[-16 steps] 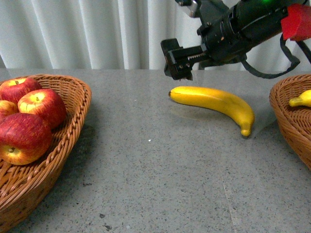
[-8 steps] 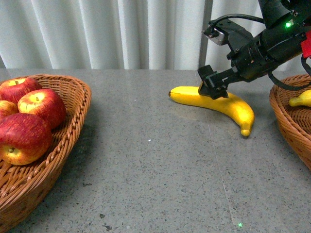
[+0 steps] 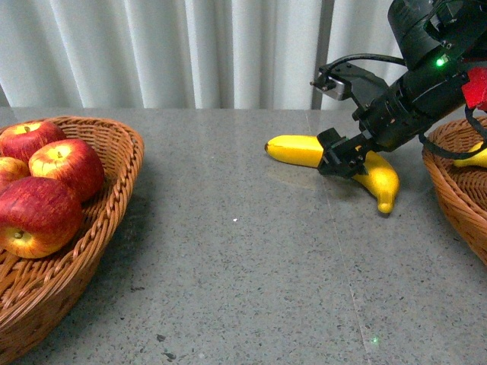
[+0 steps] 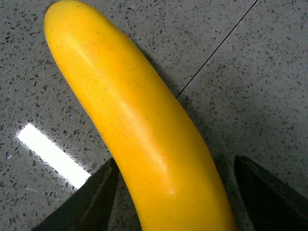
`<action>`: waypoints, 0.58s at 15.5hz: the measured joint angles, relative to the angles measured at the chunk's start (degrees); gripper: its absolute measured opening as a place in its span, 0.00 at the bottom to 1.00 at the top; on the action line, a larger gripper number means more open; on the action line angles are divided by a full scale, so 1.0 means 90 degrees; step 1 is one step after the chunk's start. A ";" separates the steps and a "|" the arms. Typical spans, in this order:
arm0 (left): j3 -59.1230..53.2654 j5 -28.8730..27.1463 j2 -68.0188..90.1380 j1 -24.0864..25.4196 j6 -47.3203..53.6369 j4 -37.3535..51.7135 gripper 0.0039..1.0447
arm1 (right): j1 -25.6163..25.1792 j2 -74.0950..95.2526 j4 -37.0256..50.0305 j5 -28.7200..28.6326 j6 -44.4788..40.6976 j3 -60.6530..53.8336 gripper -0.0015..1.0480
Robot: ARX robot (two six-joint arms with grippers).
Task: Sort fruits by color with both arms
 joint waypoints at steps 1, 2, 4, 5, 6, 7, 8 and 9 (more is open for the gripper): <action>0.0000 0.0002 0.0000 0.0000 0.0000 0.0000 0.94 | -0.0002 0.0000 0.0012 -0.0097 0.0002 0.0000 0.58; 0.0000 0.0002 0.0000 0.0000 0.0000 0.0000 0.94 | -0.0002 -0.0002 0.0051 -0.0180 0.0046 0.0000 0.48; 0.0000 0.0002 0.0000 0.0000 0.0000 0.0000 0.94 | -0.0051 -0.0078 0.0240 -0.0503 0.0357 0.0000 0.36; 0.0000 0.0002 0.0000 0.0000 0.0000 0.0000 0.94 | -0.0107 -0.0238 0.0398 -0.0775 0.0658 0.0000 0.36; 0.0000 0.0002 0.0000 0.0002 0.0000 0.0000 0.94 | -0.0192 -0.0391 0.0668 -0.1003 0.0899 -0.0032 0.36; 0.0000 0.0002 0.0000 0.0000 0.0000 -0.0002 0.94 | -0.0952 -0.1804 0.2006 -0.1948 0.2210 -0.0794 0.36; 0.0000 0.0002 0.0000 0.0000 0.0000 0.0000 0.94 | -0.1297 -0.2346 0.2205 -0.2008 0.2565 -0.1171 0.36; 0.0000 0.0000 0.0000 0.0000 0.0000 -0.0002 0.94 | -0.1649 -0.2805 0.2212 -0.2067 0.2696 -0.1596 0.36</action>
